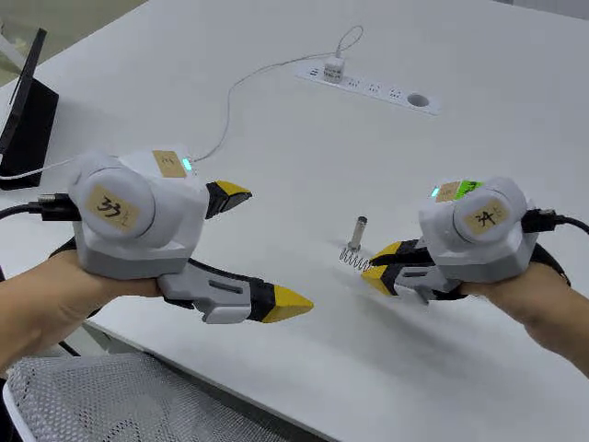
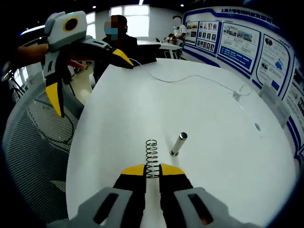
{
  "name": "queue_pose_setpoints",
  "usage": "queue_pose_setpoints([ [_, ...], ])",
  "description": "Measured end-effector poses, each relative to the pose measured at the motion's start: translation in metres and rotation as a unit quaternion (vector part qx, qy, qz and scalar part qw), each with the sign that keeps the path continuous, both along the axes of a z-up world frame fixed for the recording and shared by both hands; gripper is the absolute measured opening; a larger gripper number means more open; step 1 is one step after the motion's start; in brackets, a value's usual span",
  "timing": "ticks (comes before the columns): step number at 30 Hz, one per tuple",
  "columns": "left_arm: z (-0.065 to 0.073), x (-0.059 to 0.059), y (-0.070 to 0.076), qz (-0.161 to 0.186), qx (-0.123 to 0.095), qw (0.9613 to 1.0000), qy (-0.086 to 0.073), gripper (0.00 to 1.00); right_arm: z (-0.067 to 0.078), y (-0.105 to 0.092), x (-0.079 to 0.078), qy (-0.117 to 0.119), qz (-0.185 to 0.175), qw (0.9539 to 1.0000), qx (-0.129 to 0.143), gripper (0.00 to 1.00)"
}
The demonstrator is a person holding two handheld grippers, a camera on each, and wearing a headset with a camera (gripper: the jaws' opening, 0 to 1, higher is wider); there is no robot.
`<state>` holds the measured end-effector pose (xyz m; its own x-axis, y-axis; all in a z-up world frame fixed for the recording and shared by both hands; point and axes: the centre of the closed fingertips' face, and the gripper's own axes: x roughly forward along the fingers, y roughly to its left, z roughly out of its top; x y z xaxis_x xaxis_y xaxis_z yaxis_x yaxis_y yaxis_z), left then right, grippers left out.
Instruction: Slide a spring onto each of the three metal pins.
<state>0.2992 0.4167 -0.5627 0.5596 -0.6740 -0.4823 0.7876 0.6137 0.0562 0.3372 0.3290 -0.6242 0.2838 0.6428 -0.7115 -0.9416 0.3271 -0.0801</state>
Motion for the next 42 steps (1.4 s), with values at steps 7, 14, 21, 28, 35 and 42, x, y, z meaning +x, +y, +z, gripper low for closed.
queue_pose_setpoints([
  [7,0.018,0.005,-0.014,-0.012,-0.01,0.9997,-0.017,0.82,0.043,-0.012,-0.01,-0.026,0.03,0.999,0.02,0.1],
  [14,0.027,0.001,-0.038,-0.047,-0.004,0.9983,-0.033,0.69,0.071,-0.008,-0.03,-0.047,0.061,0.9965,0.031,0.1],
  [21,0.029,-0.009,-0.057,-0.094,0.009,0.9949,-0.037,0.52,0.078,-0.004,-0.048,-0.051,0.094,0.9939,0.028,0.1],
  [28,0.028,-0.015,-0.066,-0.114,0.01,0.9929,-0.032,0.4,0.076,-0.003,-0.058,-0.047,0.109,0.9926,0.025,0.1],
  [35,0.026,-0.021,-0.072,-0.127,0.009,0.9916,-0.026,0.32,0.075,0.004,-0.065,-0.044,0.127,0.9906,0.024,0.1],
  [42,0.021,-0.03,-0.074,-0.145,0.02,0.989,-0.02,0.22,0.072,0.008,-0.07,-0.04,0.144,0.9886,0.021,0.1],
])
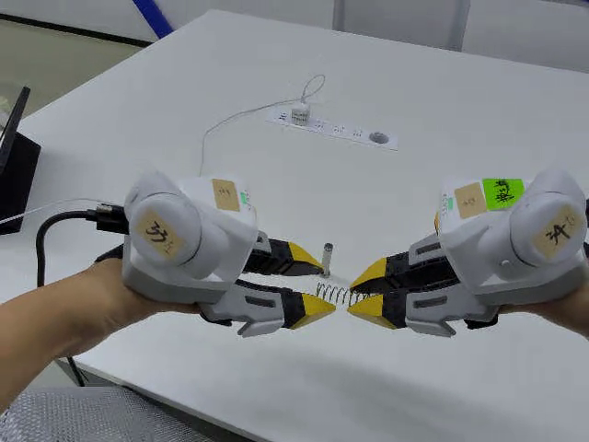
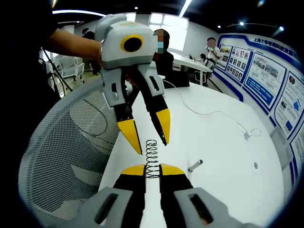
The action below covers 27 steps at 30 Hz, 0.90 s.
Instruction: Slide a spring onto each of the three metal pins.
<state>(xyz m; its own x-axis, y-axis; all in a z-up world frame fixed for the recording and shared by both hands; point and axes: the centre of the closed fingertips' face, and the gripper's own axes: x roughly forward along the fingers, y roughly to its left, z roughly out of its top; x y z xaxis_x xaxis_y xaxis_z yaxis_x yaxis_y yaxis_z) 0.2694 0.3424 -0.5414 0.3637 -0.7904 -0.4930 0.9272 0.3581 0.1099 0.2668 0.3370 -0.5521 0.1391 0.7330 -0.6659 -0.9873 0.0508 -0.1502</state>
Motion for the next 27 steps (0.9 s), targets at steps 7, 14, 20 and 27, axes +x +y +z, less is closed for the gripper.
queue_pose_setpoints([
  [7,-0.0035,-0.0025,-0.0001,-0.012,0.014,0.9998,-0.001,0.14,0.0002,0.0027,-0.003,-0.002,0.012,0.9999,-0.005,0.1],
  [14,-0.0085,-0.0042,0.001,-0.028,0.046,0.9985,-0.014,0.13,-0.0006,0.0049,-0.005,-0.001,0.023,0.9997,-0.011,0.1],
  [20,-0.0089,-0.0076,0.0009,-0.04,0.046,0.9979,-0.022,0.12,0.0,0.0046,-0.008,0.001,0.03,0.9995,-0.009,0.1],
  [27,-0.0086,-0.0089,-0.0028,-0.05,0.05,0.9969,-0.034,0.11,-0.0006,0.0012,-0.0086,0.005,0.033,0.9994,-0.009,0.11],
])
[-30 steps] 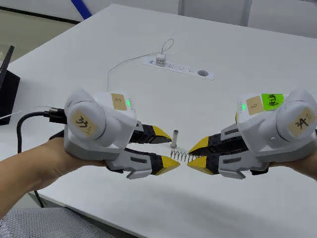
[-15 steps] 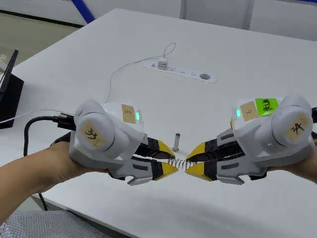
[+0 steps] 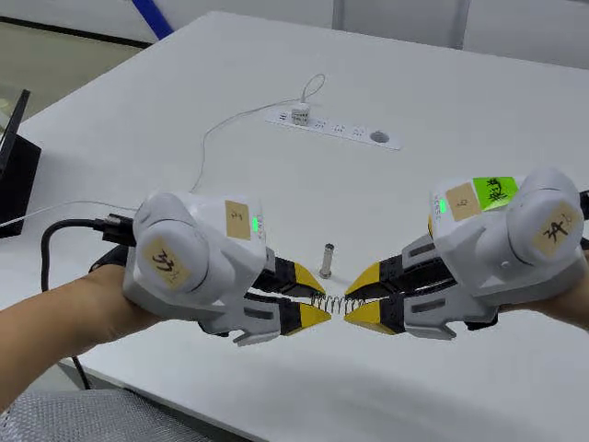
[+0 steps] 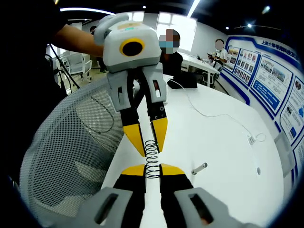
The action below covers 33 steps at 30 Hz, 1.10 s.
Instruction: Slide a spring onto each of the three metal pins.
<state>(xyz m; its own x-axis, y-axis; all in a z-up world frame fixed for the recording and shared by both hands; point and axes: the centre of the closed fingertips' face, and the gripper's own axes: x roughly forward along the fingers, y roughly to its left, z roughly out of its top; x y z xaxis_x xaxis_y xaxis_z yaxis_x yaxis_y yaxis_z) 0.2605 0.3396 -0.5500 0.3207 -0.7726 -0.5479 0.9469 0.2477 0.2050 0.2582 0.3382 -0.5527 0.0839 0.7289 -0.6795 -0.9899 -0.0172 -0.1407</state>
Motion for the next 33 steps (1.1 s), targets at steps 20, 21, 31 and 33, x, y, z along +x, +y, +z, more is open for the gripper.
queue_pose_setpoints([
  [20,0.0,-0.002,0.0,-0.008,-0.008,0.9999,0.001,0.1,-0.004,-0.005,0.005,0.027,-0.029,0.9991,0.016,0.13],
  [21,0.0,-0.002,0.0,-0.008,-0.009,0.9999,0.001,0.1,-0.003,-0.005,0.004,0.028,-0.027,0.9991,0.017,0.13],
  [31,-0.001,-0.001,0.001,-0.006,-0.006,1.0,0.0,0.1,0.009,-0.002,0.001,0.037,-0.021,0.998,0.047,0.11],
  [33,-0.001,0.0,0.002,-0.003,-0.008,1.0,-0.001,0.1,0.014,-0.001,0.001,0.039,-0.021,0.9973,0.058,0.11],
])
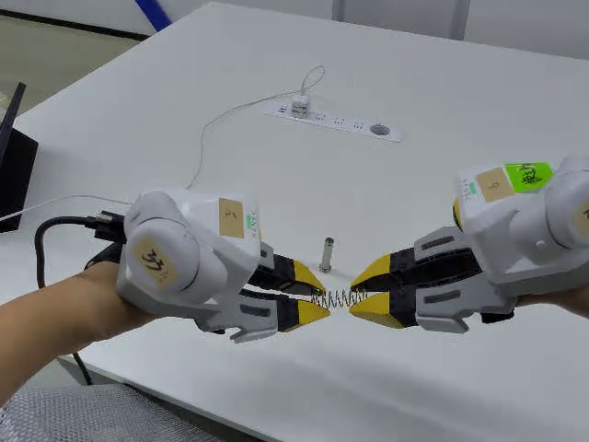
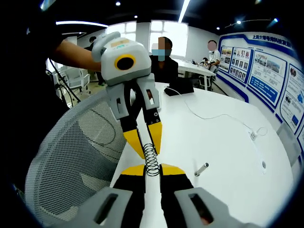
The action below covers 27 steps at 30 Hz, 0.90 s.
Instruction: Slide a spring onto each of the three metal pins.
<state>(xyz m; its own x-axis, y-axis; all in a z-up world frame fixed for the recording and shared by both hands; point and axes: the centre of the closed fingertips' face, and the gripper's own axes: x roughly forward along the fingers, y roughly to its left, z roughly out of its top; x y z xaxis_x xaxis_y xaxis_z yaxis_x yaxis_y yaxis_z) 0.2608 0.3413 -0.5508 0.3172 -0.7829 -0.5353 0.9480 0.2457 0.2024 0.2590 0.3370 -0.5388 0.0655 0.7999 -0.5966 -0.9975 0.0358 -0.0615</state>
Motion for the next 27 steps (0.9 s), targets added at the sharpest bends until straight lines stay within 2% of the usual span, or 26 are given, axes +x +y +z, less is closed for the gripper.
queue_pose_setpoints([
  [3,0.001,0.001,0.0,0.005,-0.003,1.0,0.001,0.1,0.009,0.004,-0.001,0.009,-0.004,0.9997,0.024,0.11],
  [5,0.001,0.0,0.0,0.01,-0.008,0.9999,0.009,0.1,0.013,0.006,-0.002,0.014,-0.005,0.9992,0.036,0.11],
  [7,0.002,0.002,0.0,0.011,-0.01,0.9999,0.005,0.1,0.015,0.008,-0.002,0.012,-0.007,0.999,0.042,0.11],
  [10,0.003,0.003,0.001,0.017,-0.014,0.9997,0.008,0.1,0.02,0.012,-0.001,0.018,-0.011,0.9983,0.054,0.11],
  [13,0.006,0.001,0.0,0.03,-0.042,0.9983,0.027,0.1,0.029,0.018,-0.002,0.028,-0.012,0.9965,0.078,0.11],
  [16,0.006,0.001,0.0,0.036,-0.051,0.9975,0.032,0.1,0.031,0.022,-0.004,0.029,-0.009,0.996,0.084,0.11],
  [20,0.006,0.0,0.0,0.04,-0.052,0.9973,0.033,0.1,0.033,0.027,-0.005,0.034,-0.007,0.9956,0.087,0.11],
  [23,0.007,-0.001,0.0,0.047,-0.064,0.9962,0.036,0.1,0.035,0.033,-0.006,0.036,-0.004,0.9949,0.094,0.11],
  [27,0.004,-0.002,0.002,0.053,-0.066,0.9956,0.04,0.1,0.033,0.037,-0.007,0.032,0.0,0.9956,0.088,0.11],
])
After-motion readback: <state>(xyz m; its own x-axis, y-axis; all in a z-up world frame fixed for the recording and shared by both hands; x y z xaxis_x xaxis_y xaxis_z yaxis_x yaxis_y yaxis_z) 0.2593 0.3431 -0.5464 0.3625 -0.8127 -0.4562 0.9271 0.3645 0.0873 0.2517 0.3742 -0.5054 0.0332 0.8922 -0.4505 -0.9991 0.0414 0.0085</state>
